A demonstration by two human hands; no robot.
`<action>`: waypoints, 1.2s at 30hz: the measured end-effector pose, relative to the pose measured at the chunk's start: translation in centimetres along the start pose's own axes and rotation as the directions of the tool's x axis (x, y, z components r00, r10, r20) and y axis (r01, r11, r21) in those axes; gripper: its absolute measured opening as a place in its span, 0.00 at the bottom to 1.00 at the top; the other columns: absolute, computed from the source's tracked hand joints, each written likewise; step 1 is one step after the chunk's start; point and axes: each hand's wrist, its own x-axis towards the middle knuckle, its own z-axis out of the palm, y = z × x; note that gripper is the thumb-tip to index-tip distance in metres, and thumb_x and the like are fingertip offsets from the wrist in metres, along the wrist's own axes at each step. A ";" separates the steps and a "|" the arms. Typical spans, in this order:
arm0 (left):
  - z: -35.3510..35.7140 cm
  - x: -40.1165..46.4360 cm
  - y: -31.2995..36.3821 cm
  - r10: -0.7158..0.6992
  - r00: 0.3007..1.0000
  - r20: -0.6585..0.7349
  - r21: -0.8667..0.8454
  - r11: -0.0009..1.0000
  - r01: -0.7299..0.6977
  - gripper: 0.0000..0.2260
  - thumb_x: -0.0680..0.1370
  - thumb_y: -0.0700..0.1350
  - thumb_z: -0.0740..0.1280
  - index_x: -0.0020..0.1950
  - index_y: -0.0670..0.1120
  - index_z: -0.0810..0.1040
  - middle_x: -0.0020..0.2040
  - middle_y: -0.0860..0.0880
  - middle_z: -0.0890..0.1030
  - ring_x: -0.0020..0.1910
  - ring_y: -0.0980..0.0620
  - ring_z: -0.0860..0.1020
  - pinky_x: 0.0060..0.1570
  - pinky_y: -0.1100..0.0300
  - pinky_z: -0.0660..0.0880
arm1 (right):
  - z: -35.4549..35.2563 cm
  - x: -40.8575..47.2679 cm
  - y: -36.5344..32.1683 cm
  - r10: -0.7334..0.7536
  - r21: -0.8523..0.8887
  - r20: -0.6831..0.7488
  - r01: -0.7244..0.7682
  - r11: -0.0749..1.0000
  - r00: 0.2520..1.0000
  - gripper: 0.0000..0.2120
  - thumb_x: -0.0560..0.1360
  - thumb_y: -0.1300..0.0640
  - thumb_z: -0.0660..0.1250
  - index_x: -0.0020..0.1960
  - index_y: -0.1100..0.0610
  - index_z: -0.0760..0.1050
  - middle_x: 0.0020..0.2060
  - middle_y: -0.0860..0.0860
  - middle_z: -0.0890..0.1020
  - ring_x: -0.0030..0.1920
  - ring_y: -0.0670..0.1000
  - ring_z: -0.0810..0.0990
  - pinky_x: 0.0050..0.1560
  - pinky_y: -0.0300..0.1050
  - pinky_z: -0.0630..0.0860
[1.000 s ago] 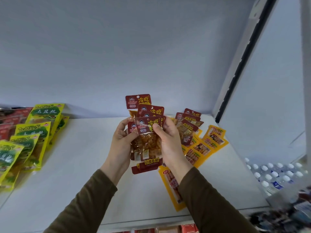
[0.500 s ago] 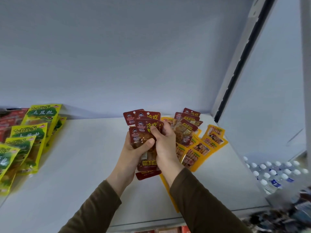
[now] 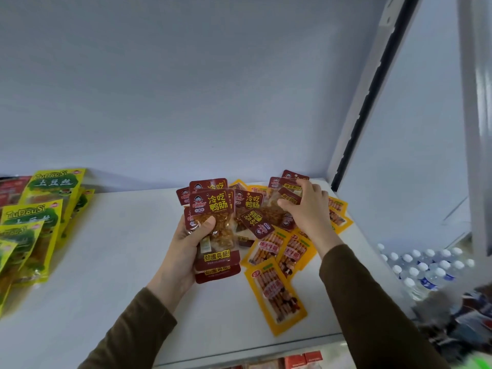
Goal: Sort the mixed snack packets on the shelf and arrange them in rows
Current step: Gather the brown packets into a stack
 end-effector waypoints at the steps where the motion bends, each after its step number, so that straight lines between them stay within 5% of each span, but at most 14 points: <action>1: 0.0 0.1 0.0 -0.002 1.000 0.003 0.000 1.000 0.002 0.20 0.76 0.47 0.75 0.67 0.54 0.78 0.59 0.43 0.86 0.52 0.38 0.86 0.41 0.47 0.83 | 0.1 0.4 0.1 0.014 -0.040 0.044 -0.012 0.999 0.999 0.33 0.76 0.42 0.71 0.76 0.51 0.65 0.70 0.54 0.72 0.70 0.58 0.68 0.67 0.56 0.69; 5: 0.4 0.2 0.0 -0.008 1.000 0.008 -0.003 1.000 0.008 0.20 0.76 0.47 0.74 0.67 0.53 0.77 0.59 0.43 0.86 0.52 0.38 0.86 0.41 0.48 0.83 | 0.8 1.2 0.4 0.026 -0.017 0.068 -0.025 1.000 0.997 0.25 0.77 0.46 0.72 0.71 0.50 0.70 0.66 0.50 0.79 0.64 0.55 0.77 0.53 0.49 0.75; 9: 0.3 0.2 -0.2 0.007 1.000 -0.008 -0.006 1.000 -0.007 0.20 0.76 0.46 0.74 0.67 0.53 0.77 0.59 0.43 0.86 0.52 0.38 0.86 0.42 0.47 0.83 | -0.4 1.4 0.4 0.048 0.084 0.067 -0.054 0.995 0.997 0.12 0.79 0.49 0.69 0.61 0.49 0.76 0.48 0.45 0.81 0.43 0.45 0.78 0.35 0.40 0.68; 14: -0.3 0.5 -0.1 -0.001 0.996 -0.089 -0.063 0.998 -0.005 0.21 0.75 0.47 0.75 0.67 0.53 0.76 0.57 0.43 0.86 0.51 0.38 0.86 0.41 0.46 0.83 | -3.9 0.9 -0.5 0.104 0.604 0.038 -0.105 0.790 0.994 0.01 0.79 0.55 0.67 0.50 0.52 0.76 0.37 0.48 0.85 0.27 0.42 0.76 0.26 0.36 0.69; 18: -0.5 1.0 0.1 -0.020 0.984 -0.177 -0.096 0.995 0.003 0.19 0.78 0.49 0.74 0.67 0.54 0.76 0.55 0.46 0.87 0.49 0.42 0.87 0.38 0.48 0.83 | -3.8 -1.1 -3.7 0.070 0.898 0.121 -0.139 0.417 0.990 0.09 0.78 0.63 0.69 0.56 0.58 0.73 0.45 0.56 0.87 0.34 0.52 0.82 0.31 0.43 0.78; 20: -0.4 1.2 0.3 -0.025 0.982 -0.185 -0.128 0.992 0.001 0.18 0.78 0.51 0.73 0.67 0.55 0.76 0.55 0.47 0.87 0.49 0.42 0.87 0.38 0.47 0.84 | -2.1 -2.7 -5.8 0.011 0.916 0.208 -0.199 0.349 0.978 0.18 0.76 0.65 0.71 0.63 0.58 0.70 0.47 0.58 0.86 0.39 0.56 0.86 0.38 0.46 0.83; 24: 0.2 1.4 1.1 0.003 0.988 -0.156 -0.183 0.983 -0.032 0.24 0.78 0.59 0.70 0.72 0.52 0.74 0.62 0.44 0.85 0.57 0.40 0.85 0.51 0.41 0.83 | 1.9 -5.6 -8.9 -0.097 0.900 0.352 -0.308 0.310 0.931 0.36 0.76 0.70 0.70 0.71 0.40 0.62 0.54 0.60 0.83 0.44 0.59 0.88 0.42 0.45 0.83; 28: 0.5 1.3 2.0 0.067 0.985 -0.157 -0.147 0.985 -0.090 0.27 0.81 0.60 0.66 0.74 0.45 0.73 0.66 0.39 0.81 0.64 0.36 0.80 0.65 0.38 0.76 | 4.9 -7.9 -11.5 -0.172 0.880 0.369 -0.284 0.380 0.913 0.31 0.75 0.66 0.72 0.71 0.47 0.64 0.59 0.58 0.79 0.47 0.57 0.88 0.46 0.46 0.84; 32: -0.6 1.5 2.6 0.098 0.972 -0.214 -0.167 0.977 -0.135 0.22 0.80 0.45 0.71 0.73 0.41 0.72 0.67 0.34 0.79 0.61 0.32 0.80 0.39 0.50 0.83 | 6.5 -9.9 -13.1 -0.208 0.796 0.332 -0.155 0.585 0.920 0.26 0.75 0.56 0.75 0.69 0.52 0.68 0.55 0.48 0.78 0.47 0.46 0.86 0.42 0.45 0.84; 36: -3.3 1.4 3.7 0.081 0.959 -0.272 -0.127 0.985 -0.119 0.24 0.76 0.42 0.75 0.71 0.47 0.72 0.63 0.41 0.83 0.60 0.38 0.83 0.58 0.37 0.81 | 6.6 -8.3 -13.6 -0.212 0.608 0.184 0.058 0.791 0.960 0.21 0.77 0.40 0.68 0.64 0.51 0.73 0.55 0.42 0.77 0.55 0.42 0.78 0.53 0.43 0.78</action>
